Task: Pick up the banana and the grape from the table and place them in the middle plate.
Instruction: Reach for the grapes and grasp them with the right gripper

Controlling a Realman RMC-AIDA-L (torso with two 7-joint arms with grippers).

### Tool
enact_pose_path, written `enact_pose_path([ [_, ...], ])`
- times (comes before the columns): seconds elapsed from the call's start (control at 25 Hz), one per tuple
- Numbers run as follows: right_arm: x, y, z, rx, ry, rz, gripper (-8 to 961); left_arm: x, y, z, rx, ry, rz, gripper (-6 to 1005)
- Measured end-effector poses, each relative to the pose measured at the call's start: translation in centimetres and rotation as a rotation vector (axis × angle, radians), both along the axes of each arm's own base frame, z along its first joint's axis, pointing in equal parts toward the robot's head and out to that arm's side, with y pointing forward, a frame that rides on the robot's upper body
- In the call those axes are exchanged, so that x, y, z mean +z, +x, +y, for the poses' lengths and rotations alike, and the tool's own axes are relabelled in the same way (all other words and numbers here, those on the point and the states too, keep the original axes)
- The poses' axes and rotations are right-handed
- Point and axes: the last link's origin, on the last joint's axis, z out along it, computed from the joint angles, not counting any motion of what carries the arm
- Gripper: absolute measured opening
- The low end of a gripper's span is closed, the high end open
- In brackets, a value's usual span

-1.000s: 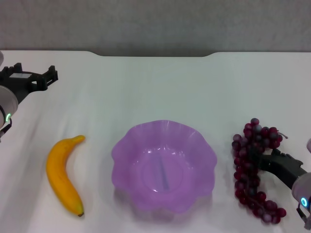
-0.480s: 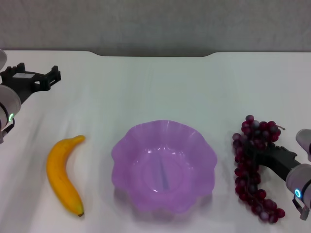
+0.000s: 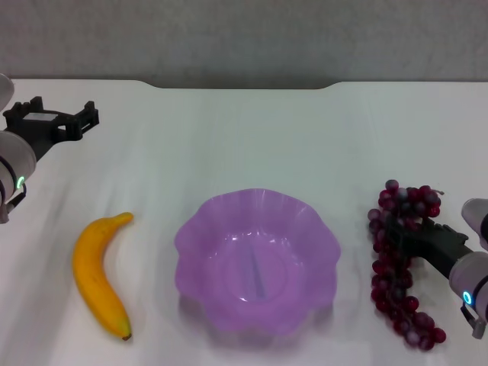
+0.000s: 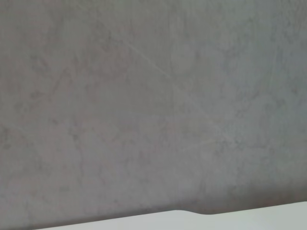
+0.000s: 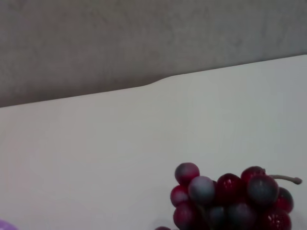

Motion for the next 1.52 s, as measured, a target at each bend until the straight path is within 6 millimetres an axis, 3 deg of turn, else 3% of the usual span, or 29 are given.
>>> enact_pose_path([
  [0.56,0.23,0.66,0.55,-0.012,0.005,-0.026,652,0.07,0.27,0.06,-0.007,0.003,-0.005,890],
  [0.76,0.24,0.61,0.64,-0.014,0.007,-0.021,536,0.06,0.24,0.05,-0.006,0.002,-0.004,891],
  [1.52,0.25,0.91,0.75,-0.009,0.005,-0.045,367,-0.03,0.17,0.02,-0.004,-0.001,-0.003,891],
])
